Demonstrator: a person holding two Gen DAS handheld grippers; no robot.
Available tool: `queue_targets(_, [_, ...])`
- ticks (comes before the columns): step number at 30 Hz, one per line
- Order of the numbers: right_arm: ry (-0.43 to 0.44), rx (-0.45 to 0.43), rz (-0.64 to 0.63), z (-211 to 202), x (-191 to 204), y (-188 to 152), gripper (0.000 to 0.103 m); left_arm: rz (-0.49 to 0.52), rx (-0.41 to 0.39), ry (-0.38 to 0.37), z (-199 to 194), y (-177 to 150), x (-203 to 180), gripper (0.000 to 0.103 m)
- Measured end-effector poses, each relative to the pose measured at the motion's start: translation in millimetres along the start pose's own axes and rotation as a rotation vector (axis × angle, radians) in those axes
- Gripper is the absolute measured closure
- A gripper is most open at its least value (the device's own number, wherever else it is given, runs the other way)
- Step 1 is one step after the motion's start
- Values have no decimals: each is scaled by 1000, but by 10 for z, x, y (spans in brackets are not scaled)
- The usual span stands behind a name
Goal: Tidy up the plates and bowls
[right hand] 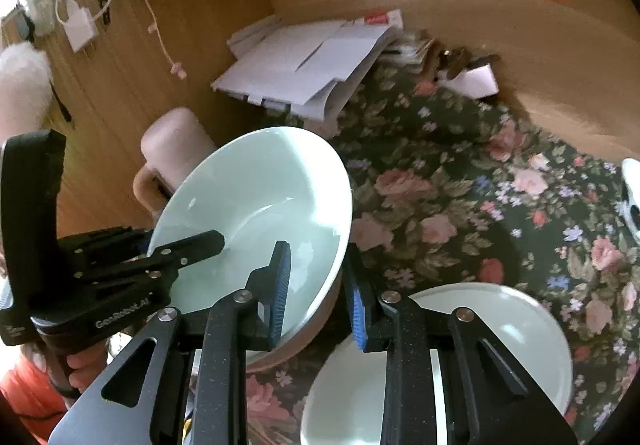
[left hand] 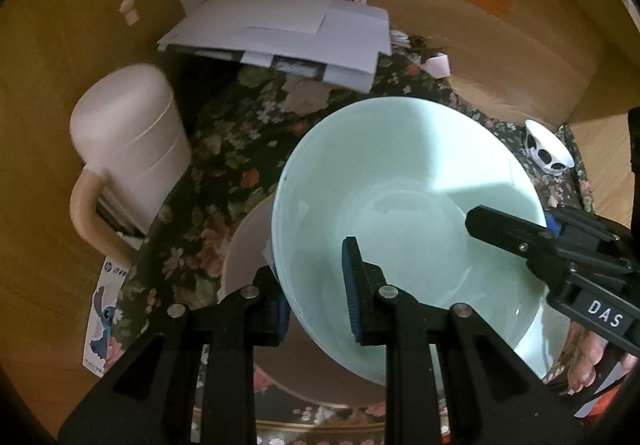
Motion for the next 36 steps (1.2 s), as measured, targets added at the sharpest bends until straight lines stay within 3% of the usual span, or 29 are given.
queue_targets(14, [15, 104, 0, 353, 91, -193, 79, -29, 34, -12, 58, -156, 218, 80])
queue_targets(36, [19, 102, -13, 269, 98, -179, 75, 7, 40, 0, 174, -145, 182, 81])
Point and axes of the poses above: each gripper's, at about its wrist camera, not at the fingertips, and z roughly the way its jaws point, x to its left, y to its top, the point moved 6 cm from there along z, roughly the way its jaws point
